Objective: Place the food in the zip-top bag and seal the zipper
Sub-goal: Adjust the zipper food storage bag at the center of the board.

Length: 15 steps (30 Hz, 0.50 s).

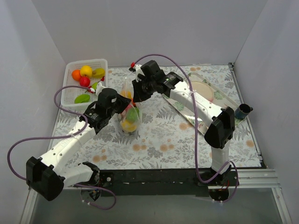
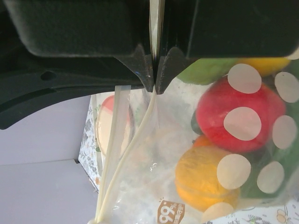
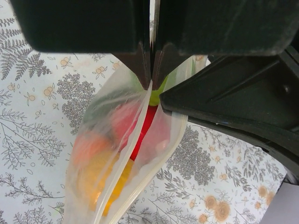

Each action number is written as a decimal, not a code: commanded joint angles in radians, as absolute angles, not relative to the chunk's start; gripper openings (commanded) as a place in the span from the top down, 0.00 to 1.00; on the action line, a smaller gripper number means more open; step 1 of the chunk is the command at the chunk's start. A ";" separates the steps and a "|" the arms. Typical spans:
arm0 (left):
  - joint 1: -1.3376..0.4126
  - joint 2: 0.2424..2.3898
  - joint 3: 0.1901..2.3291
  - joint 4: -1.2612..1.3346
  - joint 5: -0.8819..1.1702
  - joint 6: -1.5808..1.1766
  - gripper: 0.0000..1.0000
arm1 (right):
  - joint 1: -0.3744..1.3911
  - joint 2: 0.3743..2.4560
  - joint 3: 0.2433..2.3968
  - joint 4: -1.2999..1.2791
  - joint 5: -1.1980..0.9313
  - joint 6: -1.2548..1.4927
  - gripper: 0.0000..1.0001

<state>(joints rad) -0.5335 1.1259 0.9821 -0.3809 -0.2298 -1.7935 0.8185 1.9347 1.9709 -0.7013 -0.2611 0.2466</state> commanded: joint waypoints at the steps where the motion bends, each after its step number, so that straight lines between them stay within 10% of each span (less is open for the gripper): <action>1: -0.554 1.088 0.930 -0.287 -0.262 -1.842 1.00 | 0.827 1.867 1.945 -0.678 -0.269 0.225 0.93; 15: -0.560 1.071 0.913 -0.264 -0.290 -1.853 1.00 | 0.827 1.801 1.916 -0.683 -0.293 0.268 0.63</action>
